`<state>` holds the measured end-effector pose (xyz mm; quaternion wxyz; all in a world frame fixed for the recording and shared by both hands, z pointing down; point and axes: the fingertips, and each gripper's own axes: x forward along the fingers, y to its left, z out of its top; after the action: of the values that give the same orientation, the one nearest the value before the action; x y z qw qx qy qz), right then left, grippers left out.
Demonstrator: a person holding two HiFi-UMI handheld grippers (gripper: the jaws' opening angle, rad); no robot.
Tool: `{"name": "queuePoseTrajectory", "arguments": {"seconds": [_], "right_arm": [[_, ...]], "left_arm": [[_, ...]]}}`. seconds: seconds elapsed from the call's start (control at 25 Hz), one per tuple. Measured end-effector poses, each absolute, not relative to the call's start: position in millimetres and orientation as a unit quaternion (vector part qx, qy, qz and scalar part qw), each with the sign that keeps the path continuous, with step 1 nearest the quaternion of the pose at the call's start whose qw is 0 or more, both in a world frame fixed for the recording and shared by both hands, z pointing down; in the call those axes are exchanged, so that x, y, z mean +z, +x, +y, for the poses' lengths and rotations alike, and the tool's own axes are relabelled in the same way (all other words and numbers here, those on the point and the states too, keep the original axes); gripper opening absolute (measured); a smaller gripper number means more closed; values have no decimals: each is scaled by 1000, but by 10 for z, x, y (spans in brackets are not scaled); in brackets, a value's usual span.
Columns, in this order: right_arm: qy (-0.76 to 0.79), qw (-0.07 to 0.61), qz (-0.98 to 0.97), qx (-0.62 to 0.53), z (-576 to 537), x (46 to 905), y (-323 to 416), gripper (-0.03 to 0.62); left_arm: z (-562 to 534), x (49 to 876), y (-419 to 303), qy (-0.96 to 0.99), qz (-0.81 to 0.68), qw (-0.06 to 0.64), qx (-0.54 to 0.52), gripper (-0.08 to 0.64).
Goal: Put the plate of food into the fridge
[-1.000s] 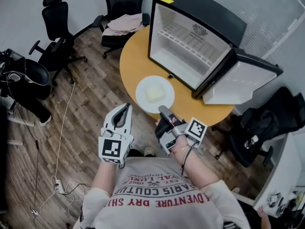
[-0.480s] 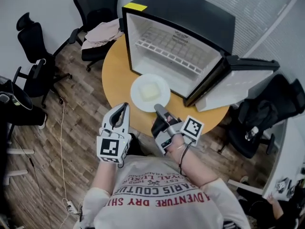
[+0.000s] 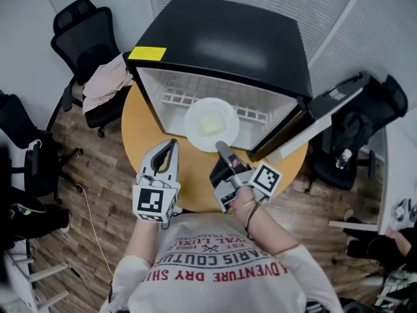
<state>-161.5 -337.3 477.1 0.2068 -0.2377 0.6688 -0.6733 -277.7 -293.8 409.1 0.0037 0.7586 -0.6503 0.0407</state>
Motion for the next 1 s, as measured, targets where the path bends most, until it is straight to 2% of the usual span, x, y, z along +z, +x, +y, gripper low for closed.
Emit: {"name": "queuePoseTrajectory", "arguments": {"seconds": [0.44,1.0], "right_arm": [[-344,272,624,-647,-3912,4898,-1668,38],[-421,312,588,-616,-4151,5011,-1816,41]], "left_arm": [[-3606,4173,-2888,822,-567,5,43,29],[-3726,4386,-3074,848,-527,20,53,29]]}}
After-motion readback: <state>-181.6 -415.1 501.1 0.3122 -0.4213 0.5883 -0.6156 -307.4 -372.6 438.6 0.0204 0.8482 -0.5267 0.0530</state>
